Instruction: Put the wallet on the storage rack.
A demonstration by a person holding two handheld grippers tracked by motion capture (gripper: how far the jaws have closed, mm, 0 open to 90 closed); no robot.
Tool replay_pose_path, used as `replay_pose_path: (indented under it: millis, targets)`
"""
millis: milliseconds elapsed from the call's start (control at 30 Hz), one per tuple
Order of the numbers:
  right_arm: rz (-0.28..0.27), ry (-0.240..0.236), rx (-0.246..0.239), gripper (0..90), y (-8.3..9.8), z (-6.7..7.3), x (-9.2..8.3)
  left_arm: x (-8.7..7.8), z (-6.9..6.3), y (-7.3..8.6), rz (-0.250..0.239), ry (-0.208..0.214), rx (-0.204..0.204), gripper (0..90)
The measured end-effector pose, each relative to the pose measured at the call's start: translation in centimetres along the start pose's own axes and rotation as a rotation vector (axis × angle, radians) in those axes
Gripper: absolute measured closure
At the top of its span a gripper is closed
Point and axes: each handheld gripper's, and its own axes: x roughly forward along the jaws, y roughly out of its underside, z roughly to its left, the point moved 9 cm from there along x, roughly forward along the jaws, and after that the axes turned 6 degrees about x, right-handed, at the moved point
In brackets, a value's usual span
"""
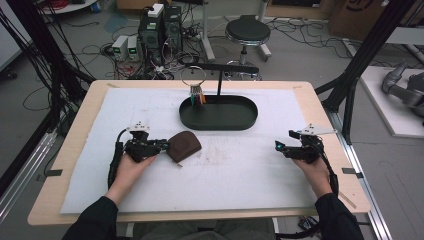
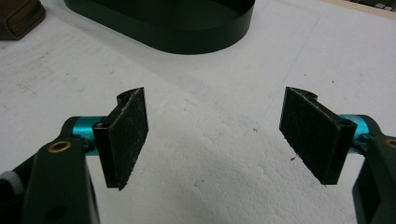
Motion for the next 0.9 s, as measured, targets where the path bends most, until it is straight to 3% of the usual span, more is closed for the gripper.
replay_pose_path:
  millis: [233,433,900]
  targets:
    - [-0.005,0.0,-0.002,24.9,-0.1,0.0,-0.1,-0.1,-0.4,-0.6,-0.037,0.01,0.026,81.3]
    - [-0.008,-0.001,0.006,24.9,-0.1,-0.2,-0.2,-0.7,-1.8,-2.0,-0.11,0.032,0.088,85.5]
    - [-0.011,-0.001,0.0,25.2,-0.1,-0.1,-0.2,-1.6,-6.0,-4.7,-0.245,0.162,0.253,86.7]
